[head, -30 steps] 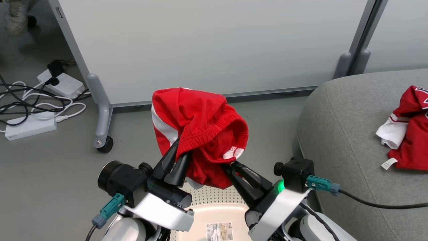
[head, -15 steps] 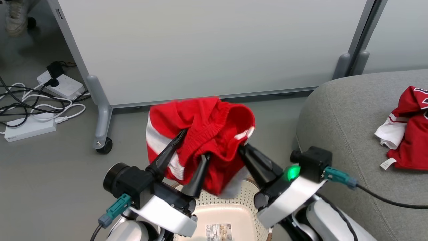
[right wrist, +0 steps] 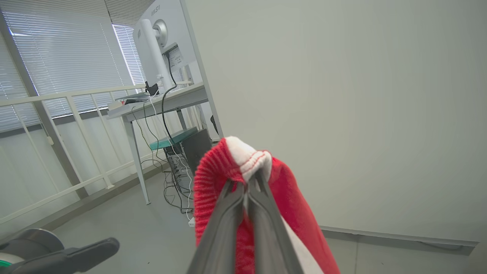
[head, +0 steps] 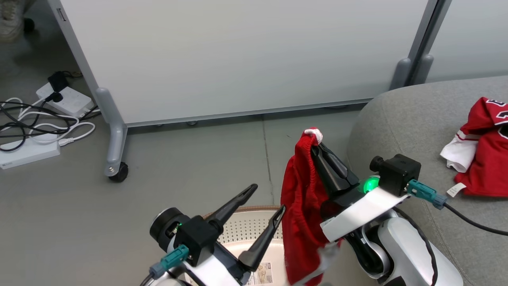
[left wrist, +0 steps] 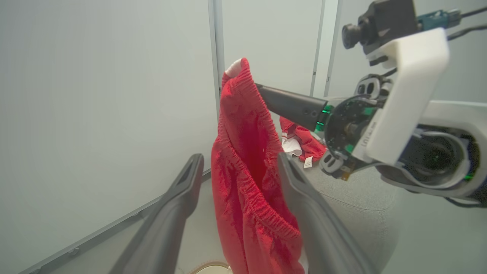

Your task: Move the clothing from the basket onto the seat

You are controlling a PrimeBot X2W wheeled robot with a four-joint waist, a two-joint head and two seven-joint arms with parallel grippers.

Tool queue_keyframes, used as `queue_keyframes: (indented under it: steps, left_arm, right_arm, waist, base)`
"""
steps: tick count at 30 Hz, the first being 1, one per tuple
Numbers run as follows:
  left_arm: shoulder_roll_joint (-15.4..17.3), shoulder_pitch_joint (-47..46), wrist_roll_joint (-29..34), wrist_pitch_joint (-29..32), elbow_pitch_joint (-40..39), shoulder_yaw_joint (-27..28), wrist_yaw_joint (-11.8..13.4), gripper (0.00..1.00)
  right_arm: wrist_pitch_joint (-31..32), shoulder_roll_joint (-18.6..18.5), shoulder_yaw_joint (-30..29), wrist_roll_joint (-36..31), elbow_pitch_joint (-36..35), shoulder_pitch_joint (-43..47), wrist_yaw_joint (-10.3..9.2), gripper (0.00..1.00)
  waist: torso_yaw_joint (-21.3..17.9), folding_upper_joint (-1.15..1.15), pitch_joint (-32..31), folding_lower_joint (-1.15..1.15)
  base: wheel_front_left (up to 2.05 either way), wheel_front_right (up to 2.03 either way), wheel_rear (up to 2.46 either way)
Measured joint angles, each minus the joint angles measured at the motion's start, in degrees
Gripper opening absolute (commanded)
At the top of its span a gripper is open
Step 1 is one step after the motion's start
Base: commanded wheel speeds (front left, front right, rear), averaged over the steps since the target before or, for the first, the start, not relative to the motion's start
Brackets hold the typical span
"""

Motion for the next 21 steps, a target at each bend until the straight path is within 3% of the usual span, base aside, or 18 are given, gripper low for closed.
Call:
queue_keyframes:
  steps: [8,21]
  left_arm:
    - [0.8,1.1,0.8,0.8,-0.1,-2.4,-0.4,1.0]
    - [2.5,0.0,2.1,1.4,-1.8,-3.0,-0.4,1.0]
  right_arm:
    - [-0.5,0.1,-1.6,-0.3,3.1,-0.1,0.0,0.0]
    - [0.1,0.4,-3.4,0.2,7.4,-0.9,0.0,0.0]
  waist:
    - [-3.7,0.0,0.4,0.0]
    - [-13.5,0.0,3.6,0.0]
  base:
    - [0.0,0.0,0.0]
    - [0.0,0.0,0.0]
